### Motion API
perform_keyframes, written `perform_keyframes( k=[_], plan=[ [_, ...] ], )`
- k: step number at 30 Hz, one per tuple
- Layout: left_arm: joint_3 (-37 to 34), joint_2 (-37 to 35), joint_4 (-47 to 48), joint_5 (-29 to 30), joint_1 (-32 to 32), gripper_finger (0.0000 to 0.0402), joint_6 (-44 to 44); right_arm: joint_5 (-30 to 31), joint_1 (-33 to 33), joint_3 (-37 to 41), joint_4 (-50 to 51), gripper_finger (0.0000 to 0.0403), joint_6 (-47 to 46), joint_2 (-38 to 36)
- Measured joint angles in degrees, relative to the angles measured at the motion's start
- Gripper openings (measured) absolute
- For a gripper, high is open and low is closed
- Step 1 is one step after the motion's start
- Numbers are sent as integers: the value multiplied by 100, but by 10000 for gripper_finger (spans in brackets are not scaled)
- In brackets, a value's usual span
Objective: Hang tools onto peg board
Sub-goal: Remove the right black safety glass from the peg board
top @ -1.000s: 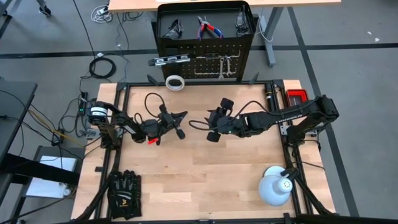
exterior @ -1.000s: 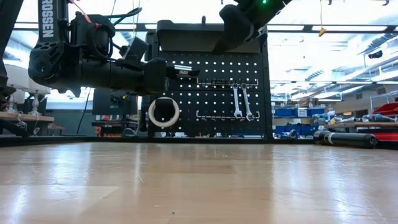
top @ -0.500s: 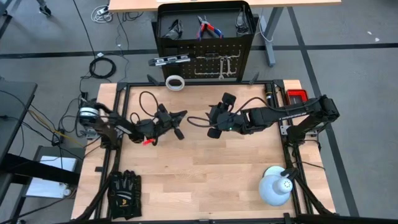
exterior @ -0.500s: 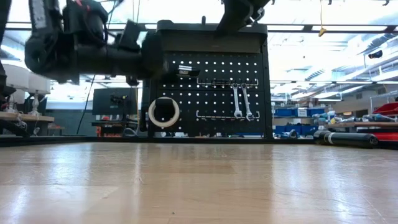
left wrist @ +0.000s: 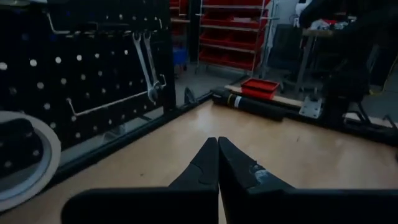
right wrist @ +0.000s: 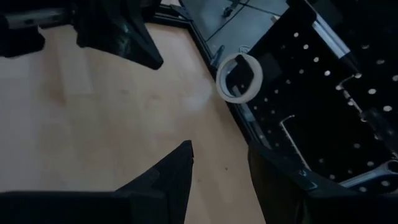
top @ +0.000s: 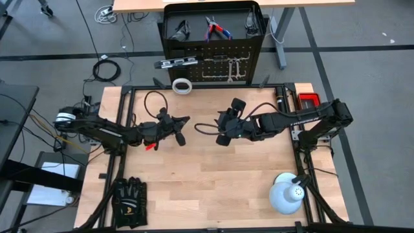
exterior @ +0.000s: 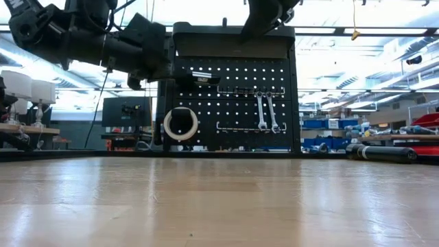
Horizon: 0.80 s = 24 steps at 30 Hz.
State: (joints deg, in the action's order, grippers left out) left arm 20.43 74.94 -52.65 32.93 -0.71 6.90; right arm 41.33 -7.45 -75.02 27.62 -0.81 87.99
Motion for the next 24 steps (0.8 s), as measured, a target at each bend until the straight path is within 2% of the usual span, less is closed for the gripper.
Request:
perform_keyframes(
  k=[4, 8, 12, 20, 24],
  plan=[
    [2, -35, 385, -85, 49, 0, 589, -72, -39, 0, 18, 164, -198, 0],
    [238, -271, 1428, -757, 251, 0, 980, -108, -96, 0, 73, 163, -263, 0],
    [560, -304, 2296, -835, 289, 0, 953, -106, -78, 0, 191, 160, -216, 2],
    [646, -307, 1995, -802, 286, 0, -172, -106, -65, 3, 278, 160, -455, 2],
    [651, -306, 1758, -696, 284, 0, -231, -105, -66, 238, 165, 160, -565, 2]
  ],
)
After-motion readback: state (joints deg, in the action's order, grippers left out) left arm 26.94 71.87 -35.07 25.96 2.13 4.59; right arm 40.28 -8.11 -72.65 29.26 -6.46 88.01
